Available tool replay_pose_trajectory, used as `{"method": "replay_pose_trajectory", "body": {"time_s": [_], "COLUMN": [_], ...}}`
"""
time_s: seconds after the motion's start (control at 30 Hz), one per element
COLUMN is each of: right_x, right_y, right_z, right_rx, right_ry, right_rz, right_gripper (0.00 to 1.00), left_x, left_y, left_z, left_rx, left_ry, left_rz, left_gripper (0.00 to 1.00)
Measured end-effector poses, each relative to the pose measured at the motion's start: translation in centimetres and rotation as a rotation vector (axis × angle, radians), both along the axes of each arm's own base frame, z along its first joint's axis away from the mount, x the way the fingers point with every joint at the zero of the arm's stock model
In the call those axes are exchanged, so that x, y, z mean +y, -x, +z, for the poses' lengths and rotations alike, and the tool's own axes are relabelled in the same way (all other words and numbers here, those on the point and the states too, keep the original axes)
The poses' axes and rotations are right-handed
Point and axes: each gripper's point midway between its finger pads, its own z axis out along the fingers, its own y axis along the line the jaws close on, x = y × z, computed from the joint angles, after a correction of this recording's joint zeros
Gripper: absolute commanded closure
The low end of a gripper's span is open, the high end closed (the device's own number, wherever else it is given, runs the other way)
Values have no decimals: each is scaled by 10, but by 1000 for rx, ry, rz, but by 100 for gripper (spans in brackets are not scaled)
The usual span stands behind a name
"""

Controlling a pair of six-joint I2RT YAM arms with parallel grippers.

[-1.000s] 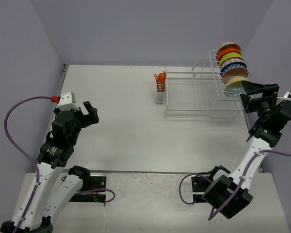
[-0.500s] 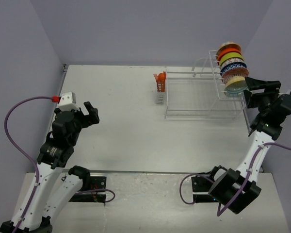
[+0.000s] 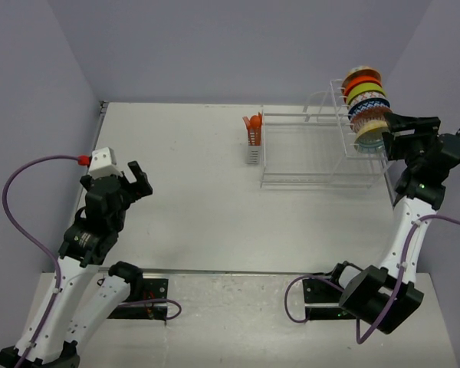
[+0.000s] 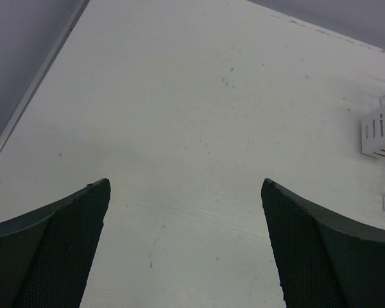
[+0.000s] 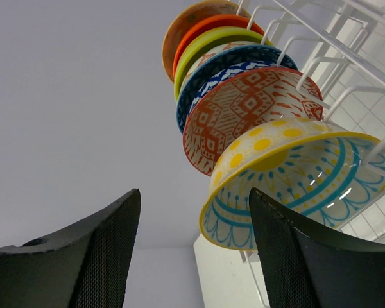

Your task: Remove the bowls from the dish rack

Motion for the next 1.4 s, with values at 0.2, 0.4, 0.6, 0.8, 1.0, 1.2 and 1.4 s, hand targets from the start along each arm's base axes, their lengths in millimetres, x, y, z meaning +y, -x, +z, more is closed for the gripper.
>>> {"method": "replay_pose_trajectory", "body": {"time_s": [0.2, 0.4, 0.6, 0.8, 1.0, 1.2, 1.4], "right_x": [-10, -14, -12, -9, -7, 0, 3], "right_y": [-7, -12, -13, -12, -9, -2, 4], "right_z": [-8, -16, -15, -18, -13, -14, -14], "right_rx": [26, 49, 44, 25, -4, -24, -48], "right_ry": [-8, -22, -22, -27, -28, -49, -74], "right_rz": [-34, -40, -45, -50, -61, -59, -69], "right_gripper": [46, 55, 65, 70, 82, 98, 100], "left_x": [-1, -2, -2, -2, -2, -2, -3], "left_y": [2, 2, 2, 2, 2, 2, 2], "left_z": [-2, -2, -2, -2, -2, -2, -2], "left_rx": [8, 9, 9, 9, 10, 10, 10], "left_ry": [-10, -12, -12, -12, -12, -11, -10], "left_rz": [4, 1, 1, 0, 0, -1, -4], "left_gripper": [0, 0, 0, 0, 0, 0, 0]}}
